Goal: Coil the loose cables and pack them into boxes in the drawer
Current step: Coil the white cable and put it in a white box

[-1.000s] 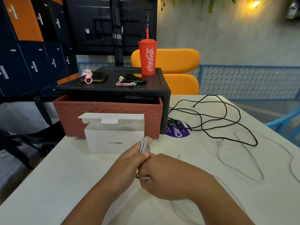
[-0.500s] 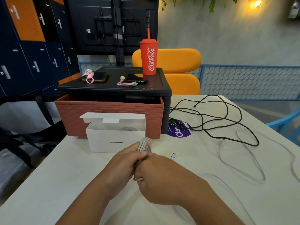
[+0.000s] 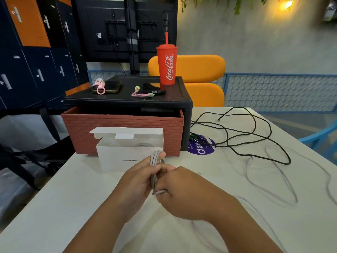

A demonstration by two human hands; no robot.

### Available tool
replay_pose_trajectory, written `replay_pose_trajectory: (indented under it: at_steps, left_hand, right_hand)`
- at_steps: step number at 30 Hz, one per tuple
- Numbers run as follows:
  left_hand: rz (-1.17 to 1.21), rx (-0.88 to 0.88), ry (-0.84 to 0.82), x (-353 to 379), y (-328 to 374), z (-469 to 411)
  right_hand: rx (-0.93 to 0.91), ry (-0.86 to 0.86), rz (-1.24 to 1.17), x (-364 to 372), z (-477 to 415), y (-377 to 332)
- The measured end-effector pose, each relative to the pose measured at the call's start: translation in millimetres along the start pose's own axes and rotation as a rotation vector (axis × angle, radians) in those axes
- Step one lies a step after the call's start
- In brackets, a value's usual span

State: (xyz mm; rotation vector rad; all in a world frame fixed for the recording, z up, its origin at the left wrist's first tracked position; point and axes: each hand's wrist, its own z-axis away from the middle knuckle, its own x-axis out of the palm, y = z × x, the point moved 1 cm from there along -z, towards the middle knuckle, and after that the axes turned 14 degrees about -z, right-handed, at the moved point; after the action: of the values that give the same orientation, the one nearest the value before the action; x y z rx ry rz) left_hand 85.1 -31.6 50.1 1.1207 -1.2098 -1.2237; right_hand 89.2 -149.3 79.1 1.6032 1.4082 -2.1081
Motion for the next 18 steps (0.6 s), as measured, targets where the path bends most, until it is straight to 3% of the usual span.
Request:
replay_pose_trajectory:
  at_steps: [13,18]
  left_hand:
    - [-0.011,-0.036,0.014,3.9,-2.6,1.7]
    - [0.096,0.016,0.023,-0.7,1.2,0.7]
  right_hand:
    - [-0.040,0.003,0.005,3.3,1.7,-2.8]
    - [-0.068,0.101,-0.052,-11.5,6.7,-2.7]
